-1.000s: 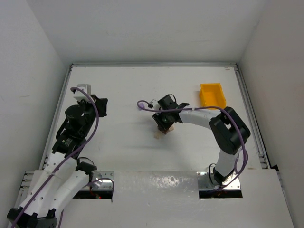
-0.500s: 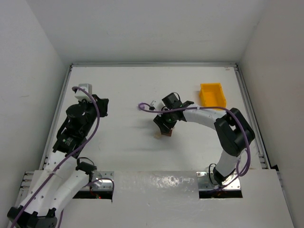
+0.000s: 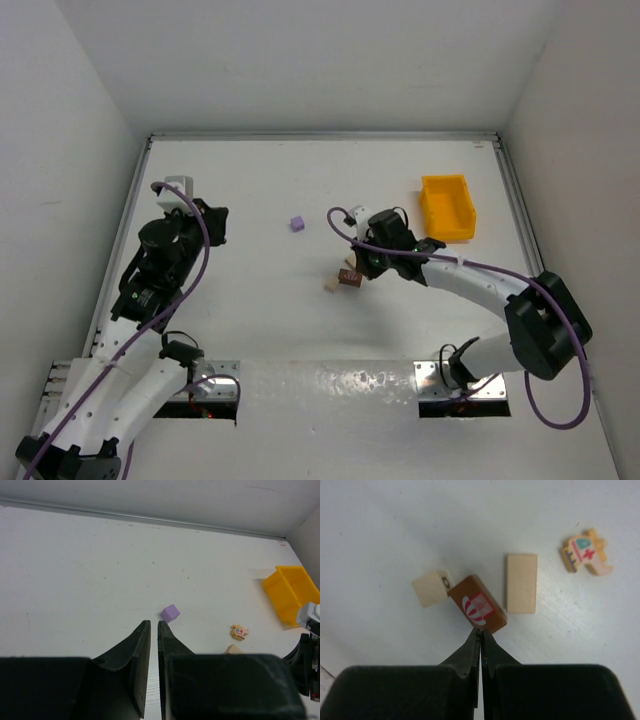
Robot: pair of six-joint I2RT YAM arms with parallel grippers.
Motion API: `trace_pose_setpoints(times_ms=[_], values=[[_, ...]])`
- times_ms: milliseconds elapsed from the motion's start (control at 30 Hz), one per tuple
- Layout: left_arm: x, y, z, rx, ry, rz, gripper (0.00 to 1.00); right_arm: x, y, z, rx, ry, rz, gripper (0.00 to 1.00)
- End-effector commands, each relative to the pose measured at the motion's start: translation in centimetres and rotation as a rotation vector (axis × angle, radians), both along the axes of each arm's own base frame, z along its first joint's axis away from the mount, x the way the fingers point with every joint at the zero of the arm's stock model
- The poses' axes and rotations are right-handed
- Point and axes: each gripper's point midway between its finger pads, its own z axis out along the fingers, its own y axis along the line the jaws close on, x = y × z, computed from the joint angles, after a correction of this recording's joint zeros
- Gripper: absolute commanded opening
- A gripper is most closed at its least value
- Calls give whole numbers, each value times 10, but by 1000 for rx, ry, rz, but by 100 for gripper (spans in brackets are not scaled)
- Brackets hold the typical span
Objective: Build the wood block tower
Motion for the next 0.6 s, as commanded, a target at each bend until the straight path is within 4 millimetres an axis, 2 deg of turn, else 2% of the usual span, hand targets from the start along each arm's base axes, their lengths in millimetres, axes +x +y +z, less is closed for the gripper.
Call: trace_pose_setpoints(times_ms=[0,133,267,400,433,467,567], values=[[2,1,19,-17,-58,-4,10,-13,7,-2,87,61,-46,0],[1,-1,18,-19,-56,-13,10,-31,21,-11,73,111,32,0],[-1,1,22,-22,-69,-7,10,-27,32,-19,90,131,18,0],[-2,0,22,-25,-69,-16,10,-14,51,-24,93,120,37,0],[-2,-1,21,-26,-68,-19,10,-14,52,-36,68,138,31,0],[-1,-1,21,-26,-67,-21,10,-10,54,-39,56,138,28,0],[-1,-3,20,-26,-62,-28,10,7,76,-36,84,110,31,0]])
